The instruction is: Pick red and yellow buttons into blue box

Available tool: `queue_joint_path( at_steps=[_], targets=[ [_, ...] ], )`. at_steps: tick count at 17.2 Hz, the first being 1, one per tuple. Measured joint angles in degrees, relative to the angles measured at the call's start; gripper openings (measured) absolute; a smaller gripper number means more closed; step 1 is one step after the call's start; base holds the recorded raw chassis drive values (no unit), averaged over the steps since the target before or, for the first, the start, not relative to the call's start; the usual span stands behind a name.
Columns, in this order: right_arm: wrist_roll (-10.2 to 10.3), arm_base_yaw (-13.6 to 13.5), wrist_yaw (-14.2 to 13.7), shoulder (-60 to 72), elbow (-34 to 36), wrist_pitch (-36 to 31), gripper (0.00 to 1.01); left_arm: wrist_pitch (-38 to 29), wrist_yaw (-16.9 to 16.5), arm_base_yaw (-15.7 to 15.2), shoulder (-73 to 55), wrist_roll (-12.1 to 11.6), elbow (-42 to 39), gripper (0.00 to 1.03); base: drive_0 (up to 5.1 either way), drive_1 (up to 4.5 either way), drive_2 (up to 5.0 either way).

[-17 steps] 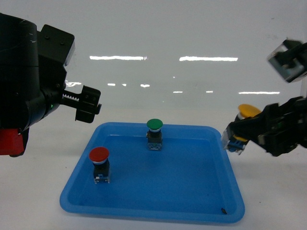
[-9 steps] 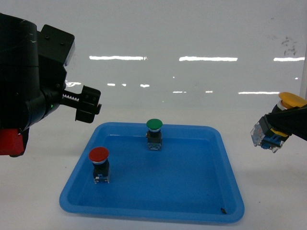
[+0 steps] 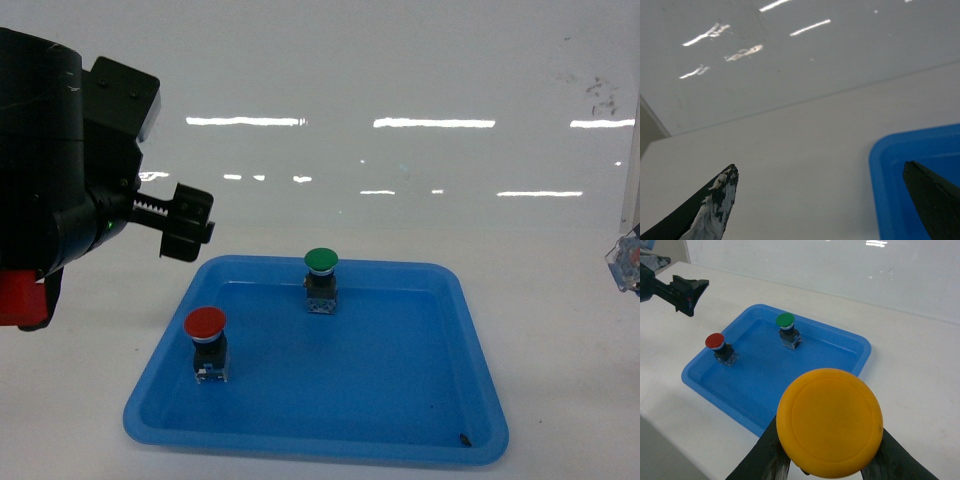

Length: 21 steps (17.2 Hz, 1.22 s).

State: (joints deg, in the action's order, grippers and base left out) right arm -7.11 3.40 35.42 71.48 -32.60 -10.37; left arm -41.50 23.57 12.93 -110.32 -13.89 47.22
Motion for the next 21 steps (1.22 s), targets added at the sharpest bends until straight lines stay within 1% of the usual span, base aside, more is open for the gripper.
queue_joint_path(
  at_steps=[1, 2, 3, 4, 5, 6, 7, 8, 9, 10, 12, 13, 14, 15, 16, 17, 19, 21],
  targets=[
    [0.00, -0.02, 0.04, 0.17, 0.13, 0.11, 0.29, 3.41, -2.67, 0.02, 0.11, 1.64, 0.26, 0.98, 0.0, 0.00, 0.0],
    [0.00, -0.02, 0.07, 0.17, 0.20, 0.11, 0.29, 7.15, -5.84, 0.17, 0.11, 3.93, 0.94, 0.98, 0.0, 0.00, 0.0],
    [0.00, -0.02, 0.09, 0.15, 0.20, 0.11, 0.29, 10.49, -8.70, 0.28, 0.11, 6.95, 1.66, 0.98, 0.0, 0.00, 0.0],
    [0.00, -0.02, 0.11, 0.15, 0.20, 0.11, 0.29, 11.13, -10.84, 0.39, 0.11, 8.96, 1.81, 0.98, 0.0, 0.00, 0.0],
    [0.00, -0.02, 0.09, 0.15, 0.20, 0.11, 0.29, 13.14, -12.00, 0.52, 0.04, 11.30, 2.56, 0.98, 0.0, 0.00, 0.0],
    [0.00, -0.02, 0.09, 0.15, 0.20, 0.11, 0.29, 10.25, -9.79, 0.79, -0.61, 11.13, 2.56, 0.98, 0.0, 0.00, 0.0],
    [0.00, -0.02, 0.15, 0.15, 0.20, 0.09, 0.29, 9.49, -6.64, 0.85, -0.74, 9.49, 2.58, 0.98, 0.0, 0.00, 0.0],
    [0.00, -0.02, 0.13, 0.17, 0.20, 0.11, 0.29, 9.62, -5.75, 0.63, -0.74, 8.59, 2.56, 0.98, 0.0, 0.00, 0.0],
    [0.00, -0.02, 0.13, 0.17, 0.22, 0.09, 0.29, 9.70, -5.60, 0.57, -0.74, 7.78, 2.56, 0.98, 0.0, 0.00, 0.0],
    [0.00, -0.02, 0.15, 0.15, 0.22, 0.09, 0.29, 9.68, -5.55, 0.46, -0.74, 7.41, 2.56, 0.98, 0.0, 0.00, 0.0],
    [0.00, -0.02, 0.15, 0.15, 0.22, 0.09, 0.29, 10.21, -5.70, 0.48, -0.74, 7.48, 2.56, 0.98, 0.0, 0.00, 0.0],
    [-0.02, 0.00, 0.15, 0.17, 0.22, 0.11, 0.29, 12.41, -8.68, 0.81, -0.74, 9.29, 2.56, 0.98, 0.0, 0.00, 0.0],
    [0.00, 0.00, 0.13, 0.15, 0.22, 0.11, 0.29, 13.11, -11.87, 1.36, -0.85, 12.63, 2.19, 0.98, 0.0, 0.00, 0.0],
    [0.00, -0.02, 0.15, 0.15, 0.22, 0.09, 0.29, 13.25, -13.81, 2.16, -1.01, 16.02, 2.03, 0.98, 0.0, 0.00, 0.0],
    [0.00, -0.02, 0.17, 0.15, 0.22, 0.09, 0.29, 12.48, -14.75, 2.73, -1.51, 18.97, 2.01, 0.98, 0.0, 0.00, 0.0],
    [-0.02, -0.02, 0.15, 0.15, 0.22, 0.09, 0.29, 12.48, -15.56, 3.28, -3.17, 23.04, 2.03, 0.98, 0.0, 0.00, 0.0],
    [0.00, -0.02, 0.17, 0.15, 0.22, 0.09, 0.29, 12.17, -14.19, 3.54, -5.05, 24.04, 1.68, 0.98, 0.0, 0.00, 0.0],
    [0.00, -0.02, 0.15, 0.15, 0.22, 0.09, 0.29, 11.41, -13.53, 4.70, -5.05, 23.98, 0.42, 0.98, 0.0, 0.00, 0.0]
  ],
)
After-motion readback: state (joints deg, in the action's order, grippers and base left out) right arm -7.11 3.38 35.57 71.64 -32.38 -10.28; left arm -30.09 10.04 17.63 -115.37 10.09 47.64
